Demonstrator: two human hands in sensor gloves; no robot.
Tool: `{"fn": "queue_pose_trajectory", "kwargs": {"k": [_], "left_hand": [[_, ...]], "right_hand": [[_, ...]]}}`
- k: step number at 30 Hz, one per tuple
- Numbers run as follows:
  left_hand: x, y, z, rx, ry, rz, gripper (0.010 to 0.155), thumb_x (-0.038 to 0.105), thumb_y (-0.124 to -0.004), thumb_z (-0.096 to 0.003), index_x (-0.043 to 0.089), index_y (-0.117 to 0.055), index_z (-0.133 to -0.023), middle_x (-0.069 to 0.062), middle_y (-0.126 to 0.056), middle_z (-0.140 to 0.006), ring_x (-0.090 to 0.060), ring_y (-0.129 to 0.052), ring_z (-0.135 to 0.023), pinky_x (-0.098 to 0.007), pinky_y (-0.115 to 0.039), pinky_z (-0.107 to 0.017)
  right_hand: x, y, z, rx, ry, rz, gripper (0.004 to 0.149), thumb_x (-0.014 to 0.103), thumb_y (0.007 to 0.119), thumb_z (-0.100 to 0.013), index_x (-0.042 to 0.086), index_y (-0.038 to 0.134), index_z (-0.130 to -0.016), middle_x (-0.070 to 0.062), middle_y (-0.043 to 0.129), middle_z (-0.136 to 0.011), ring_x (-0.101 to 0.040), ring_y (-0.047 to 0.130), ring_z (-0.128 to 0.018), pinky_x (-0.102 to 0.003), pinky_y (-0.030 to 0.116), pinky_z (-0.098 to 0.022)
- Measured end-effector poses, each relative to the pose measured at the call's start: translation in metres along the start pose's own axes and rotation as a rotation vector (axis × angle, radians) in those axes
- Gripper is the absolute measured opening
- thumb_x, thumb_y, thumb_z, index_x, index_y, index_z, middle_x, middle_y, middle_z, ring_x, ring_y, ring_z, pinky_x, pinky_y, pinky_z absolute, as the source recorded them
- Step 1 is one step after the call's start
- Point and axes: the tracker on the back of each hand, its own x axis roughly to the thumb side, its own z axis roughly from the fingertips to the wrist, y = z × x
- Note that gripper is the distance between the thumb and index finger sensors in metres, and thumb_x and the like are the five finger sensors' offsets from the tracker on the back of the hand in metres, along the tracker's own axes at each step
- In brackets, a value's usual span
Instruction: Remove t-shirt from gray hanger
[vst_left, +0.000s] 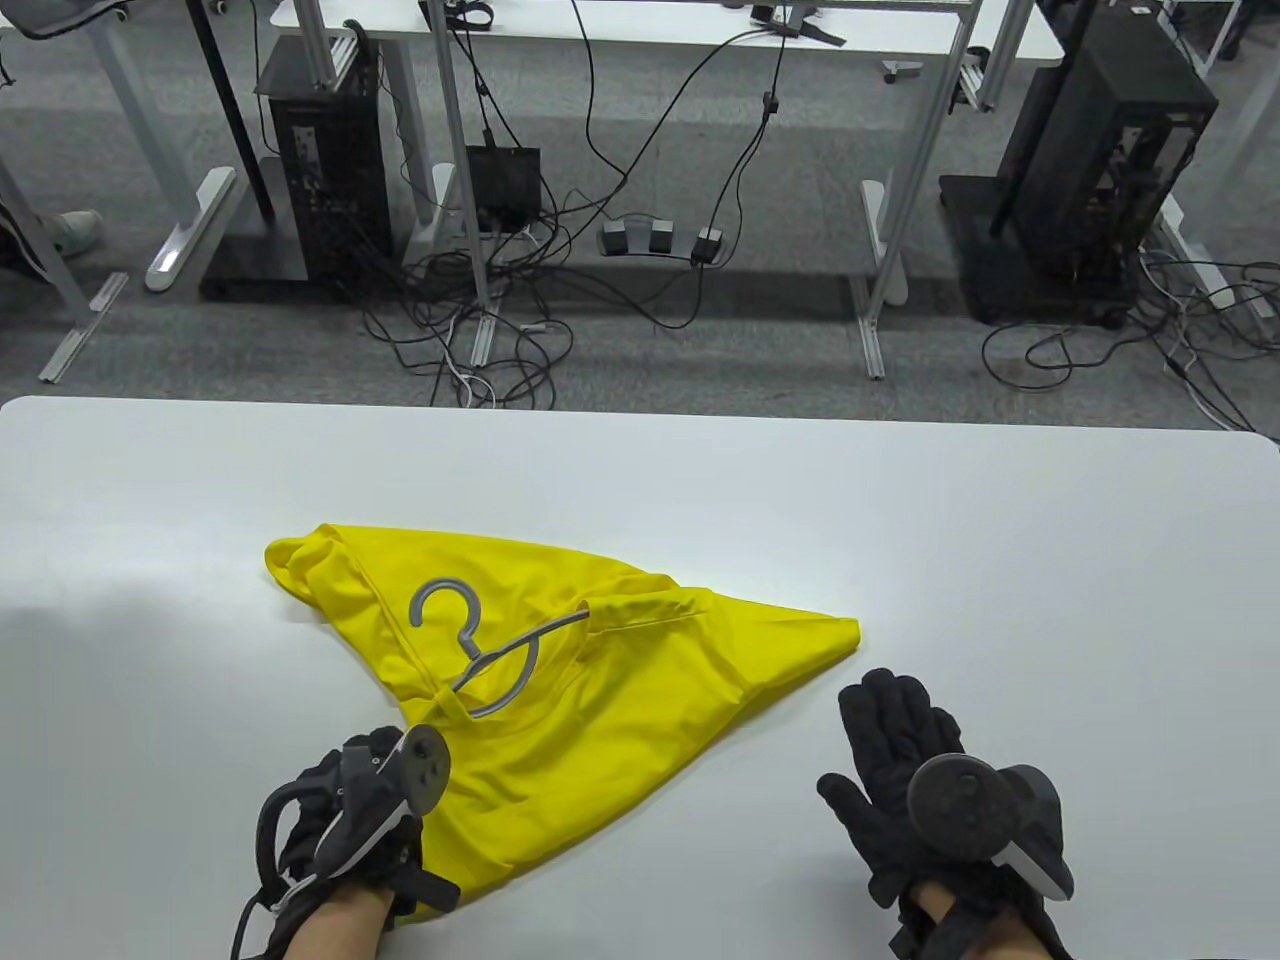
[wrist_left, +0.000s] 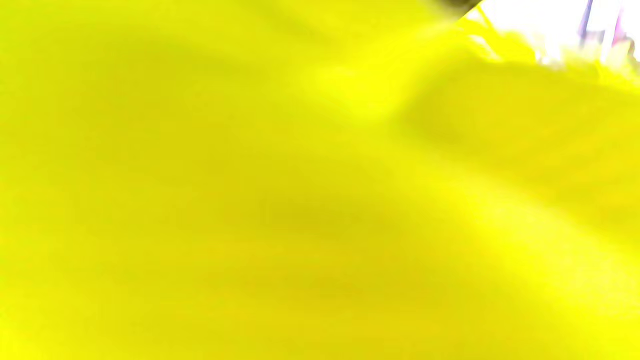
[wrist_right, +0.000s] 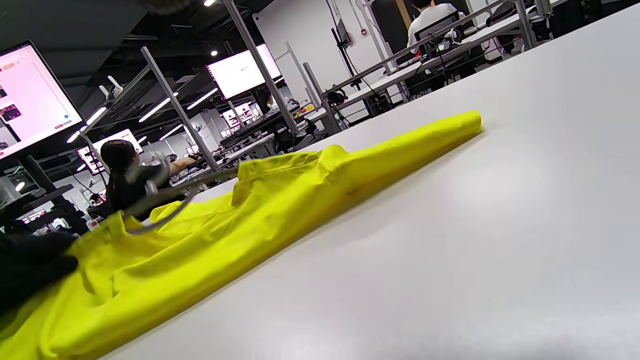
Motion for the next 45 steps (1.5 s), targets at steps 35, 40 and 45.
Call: {"fn": "queue_pose_trajectory", "kwargs": {"k": [35, 40, 45], "left_hand": [[0.060, 0.064, 0.071, 0.325, -0.673, 0.411, 0.049, 0.038, -0.069, -0.0472, 0.018, -0.067, -0.091, -0.008, -0.084, -0.074, -0.022, -0.093, -0.049, -0.052, -0.079, -0.049], [0.062, 0.063, 0.070, 0.321, -0.682, 0.432, 0.049, 0.037, -0.068, -0.0471, 0.017, -0.067, -0.091, -0.008, -0.084, -0.073, -0.022, -0.094, -0.049, -0.052, -0.079, -0.049], [0.046, 0.063, 0.064, 0.320, -0.632, 0.494, 0.048, 0.037, -0.068, -0.0467, 0.017, -0.068, -0.090, -0.007, -0.085, -0.072, -0.020, -0.094, -0.047, -0.051, -0.081, -0.048]], "right_hand": [[0.032, -0.027, 0.032, -0.604, -0.415, -0.310, 0.043, 0.040, 0.070, -0.040, 0.010, 0.088, -0.065, -0.008, 0.096, -0.046, -0.029, 0.096, -0.032, -0.054, 0.078, -0.026], [0.006, -0.035, 0.028, -0.666, -0.290, -0.455, 0.042, 0.040, 0.068, -0.041, 0.011, 0.087, -0.065, -0.008, 0.096, -0.050, -0.031, 0.097, -0.038, -0.056, 0.079, -0.031], [-0.028, -0.042, 0.026, -0.709, -0.106, -0.482, 0.041, 0.040, 0.069, -0.040, 0.011, 0.088, -0.062, -0.009, 0.096, -0.049, -0.032, 0.099, -0.038, -0.057, 0.080, -0.031]]}}
